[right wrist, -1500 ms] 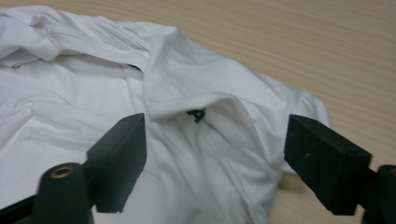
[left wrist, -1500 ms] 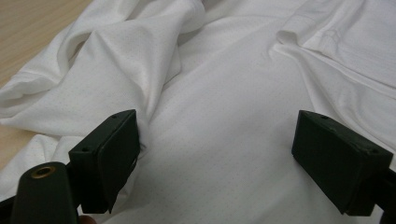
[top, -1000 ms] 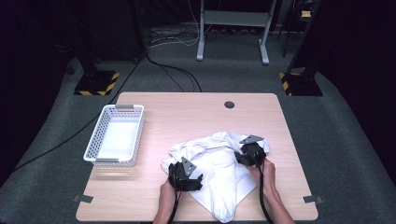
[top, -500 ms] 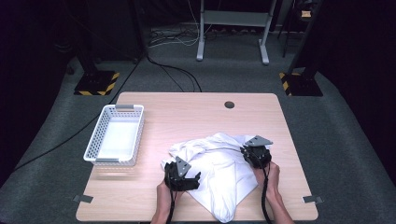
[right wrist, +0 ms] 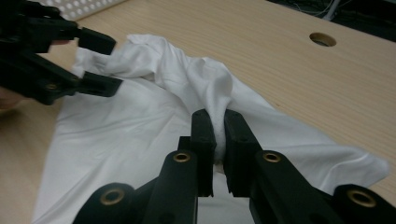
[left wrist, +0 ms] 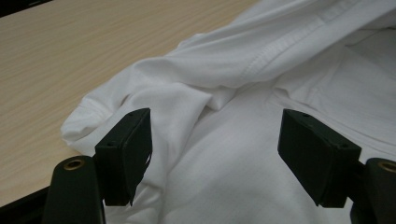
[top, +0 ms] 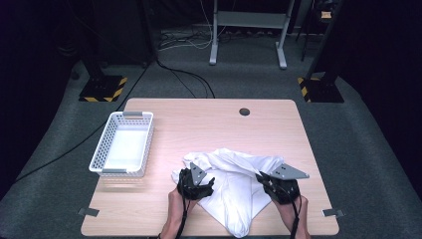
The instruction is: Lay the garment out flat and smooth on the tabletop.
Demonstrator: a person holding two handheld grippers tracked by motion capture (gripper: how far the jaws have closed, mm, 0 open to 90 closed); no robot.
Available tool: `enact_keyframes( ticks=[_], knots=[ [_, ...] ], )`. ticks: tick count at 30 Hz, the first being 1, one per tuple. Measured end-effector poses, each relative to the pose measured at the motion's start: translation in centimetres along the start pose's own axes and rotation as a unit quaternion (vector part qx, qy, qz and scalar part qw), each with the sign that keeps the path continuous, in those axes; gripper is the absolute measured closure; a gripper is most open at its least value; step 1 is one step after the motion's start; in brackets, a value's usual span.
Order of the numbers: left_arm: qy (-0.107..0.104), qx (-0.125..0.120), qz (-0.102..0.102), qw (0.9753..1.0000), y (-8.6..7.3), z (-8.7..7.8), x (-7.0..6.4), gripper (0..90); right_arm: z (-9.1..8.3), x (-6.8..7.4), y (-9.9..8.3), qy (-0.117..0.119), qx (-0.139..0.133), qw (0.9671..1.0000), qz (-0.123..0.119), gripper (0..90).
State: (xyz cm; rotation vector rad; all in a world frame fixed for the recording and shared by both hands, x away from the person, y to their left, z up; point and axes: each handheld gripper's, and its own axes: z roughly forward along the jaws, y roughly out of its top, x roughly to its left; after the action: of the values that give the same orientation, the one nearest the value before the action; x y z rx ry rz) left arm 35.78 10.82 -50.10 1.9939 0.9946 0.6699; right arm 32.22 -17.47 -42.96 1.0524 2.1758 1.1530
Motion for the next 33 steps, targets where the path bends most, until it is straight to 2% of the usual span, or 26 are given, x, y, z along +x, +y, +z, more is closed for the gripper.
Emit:
enact_keyframes(
  ticks=[3, 5, 7, 9, 10, 11, 12, 13, 14, 15, 18, 21, 23, 24, 26, 28, 31, 33],
  knots=[
    [-0.008, -0.001, 0.006, 0.9999, 0.4, 0.0, -0.3, 25.7, -2.5, 1.1, 0.7, 0.004, -0.017, 0.9998, -0.008, 84.0],
    [-0.012, 0.003, 0.012, 0.9998, 0.7, 0.3, -0.4, 25.5, -2.7, 0.7, 1.1, -0.013, -0.023, 0.9996, -0.010, 83.8],
    [-0.017, 0.016, 0.019, 0.9995, 0.9, 1.0, -0.5, 25.3, -0.7, -1.1, 1.3, -0.026, -0.008, 0.9996, 0.004, 83.2],
    [-0.019, 0.033, 0.025, 0.9990, 1.1, 1.9, -0.5, 25.0, 2.8, -3.7, 0.8, -0.029, 0.026, 0.9987, 0.031, 80.5],
    [-0.019, 0.041, 0.027, 0.9986, 1.2, 2.3, -0.4, 25.1, 4.6, -4.7, 0.4, -0.039, 0.049, 0.9971, 0.043, 75.1],
    [-0.019, 0.049, 0.029, 0.9982, 1.3, 2.7, -0.4, 25.0, 6.2, -5.5, 0.0, -0.057, 0.068, 0.9945, 0.056, 64.0],
    [-0.016, 0.054, 0.031, 0.9979, 1.4, 3.0, -0.4, 25.0, 7.2, -6.0, -0.4, -0.074, 0.079, 0.9919, 0.068, 53.7],
    [-0.015, 0.056, 0.035, 0.9977, 1.4, 3.2, -0.4, 25.2, 7.8, -6.2, -0.6, -0.089, 0.091, 0.9891, 0.074, 48.6],
    [-0.015, 0.059, 0.039, 0.9974, 1.5, 3.4, -0.4, 25.3, 7.8, -6.3, -0.8, -0.087, 0.086, 0.9895, 0.078, 48.4],
    [-0.016, 0.062, 0.040, 0.9972, 1.6, 3.5, -0.4, 25.5, 7.2, -6.2, -1.0, -0.085, 0.069, 0.9905, 0.083, 45.6],
    [-0.020, 0.062, 0.037, 0.9972, 2.1, 3.7, -0.1, 25.7, 5.5, -5.7, -1.2, -0.095, 0.044, 0.9905, 0.089, 41.6],
    [-0.011, 0.052, 0.047, 0.9974, 3.0, 4.1, -0.1, 29.2, 4.8, -5.4, -1.5, -0.102, 0.047, 0.9895, 0.091, 39.2],
    [-0.013, 0.053, 0.052, 0.9971, 3.6, 4.5, 0.0, 38.2, 5.3, -5.6, -1.8, -0.096, 0.060, 0.9885, 0.100, 37.6],
    [-0.020, 0.056, 0.053, 0.9968, 3.8, 4.8, 0.0, 39.6, 5.8, -5.8, -2.0, -0.094, 0.067, 0.9878, 0.105, 36.6],
    [-0.022, 0.060, 0.058, 0.9962, 4.3, 5.4, -0.1, 43.6, 7.0, -6.1, -2.2, -0.087, 0.088, 0.9872, 0.100, 39.0],
    [-0.028, 0.070, 0.065, 0.9950, 4.6, 5.9, -0.2, 48.3, 7.8, -6.5, -2.2, -0.082, 0.099, 0.9870, 0.097, 46.2],
    [-0.037, 0.081, 0.074, 0.9933, 4.8, 6.5, -0.4, 56.8, 8.2, -7.0, -2.2, -0.079, 0.093, 0.9877, 0.098, 60.7],
    [-0.036, 0.081, 0.076, 0.9932, 4.9, 6.8, -0.4, 64.8, 8.2, -7.2, -2.1, -0.073, 0.081, 0.9888, 0.102, 69.7]
  ],
)
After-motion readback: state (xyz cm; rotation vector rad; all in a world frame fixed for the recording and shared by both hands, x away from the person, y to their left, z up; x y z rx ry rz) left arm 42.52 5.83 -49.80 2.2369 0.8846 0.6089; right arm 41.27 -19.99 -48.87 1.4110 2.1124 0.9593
